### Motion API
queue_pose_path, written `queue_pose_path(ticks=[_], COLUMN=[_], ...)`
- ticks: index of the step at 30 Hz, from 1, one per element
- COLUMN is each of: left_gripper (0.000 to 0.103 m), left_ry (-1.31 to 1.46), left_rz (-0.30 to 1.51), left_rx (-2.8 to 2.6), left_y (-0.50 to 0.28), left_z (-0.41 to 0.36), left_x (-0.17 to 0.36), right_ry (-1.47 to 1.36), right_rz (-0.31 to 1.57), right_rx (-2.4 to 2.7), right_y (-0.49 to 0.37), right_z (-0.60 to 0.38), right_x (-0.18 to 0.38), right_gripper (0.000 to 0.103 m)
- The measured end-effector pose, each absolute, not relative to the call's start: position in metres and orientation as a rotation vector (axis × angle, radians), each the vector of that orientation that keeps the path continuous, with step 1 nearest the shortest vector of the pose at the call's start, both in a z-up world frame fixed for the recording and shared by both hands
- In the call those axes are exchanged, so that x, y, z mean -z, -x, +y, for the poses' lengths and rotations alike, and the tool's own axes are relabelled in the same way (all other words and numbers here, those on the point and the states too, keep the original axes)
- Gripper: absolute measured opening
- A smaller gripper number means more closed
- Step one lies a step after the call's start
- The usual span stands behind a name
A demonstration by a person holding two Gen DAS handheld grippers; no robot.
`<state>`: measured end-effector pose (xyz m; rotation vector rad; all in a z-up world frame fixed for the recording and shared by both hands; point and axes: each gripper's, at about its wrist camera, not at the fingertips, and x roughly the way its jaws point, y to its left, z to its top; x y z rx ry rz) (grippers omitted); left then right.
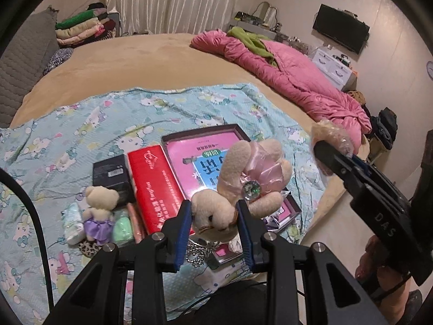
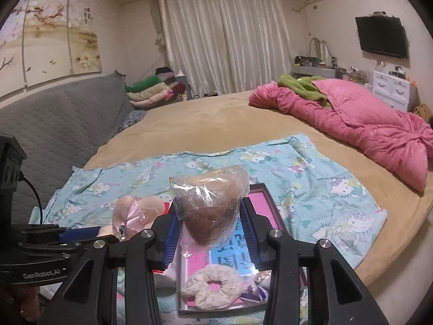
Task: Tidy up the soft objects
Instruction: 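Carry the plush bear and clear bag over to the pink book tray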
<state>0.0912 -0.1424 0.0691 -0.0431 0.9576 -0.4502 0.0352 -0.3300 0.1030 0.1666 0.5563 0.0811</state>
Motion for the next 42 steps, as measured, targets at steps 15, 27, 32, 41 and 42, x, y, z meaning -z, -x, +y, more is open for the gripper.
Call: queue_pose_path(ticks=[15, 27, 32, 41, 42], left_gripper=[0.033, 0.033, 0.033, 0.034, 0.034], left_ry=[-0.015, -0.052, -0.066, -0.080, -0.086], left_rz=[1.060, 1.131, 1.142, 1.171, 1.173], left_rx=[0.433, 0.423, 0.421, 0.429, 0.430], left_y=[-0.116, -0.133, -0.138, -0.146, -0.146], left_z=[-0.178, -0.195, -0.201, -0.213, -0.214], left_x=[-0.014, 0.025, 0.034, 0.048, 0.050], right_ry=[-0.189, -0.192, -0.191, -0.156, -0.161], right_rz=[0.659, 0.761, 0.783, 0.835, 0.841], right_rx=[-0.060, -0.043, -0.035, -0.025, -0.027], right_y=[-0.053, -0.071, -0.075, -0.083, -0.084], right_z=[-0.346, -0.352, -0.355, -0.356, -0.357], right_x=[-0.057, -0.011, -0.001, 0.020, 0.023], right_gripper=[0.043, 0.043, 0.043, 0.043, 0.043])
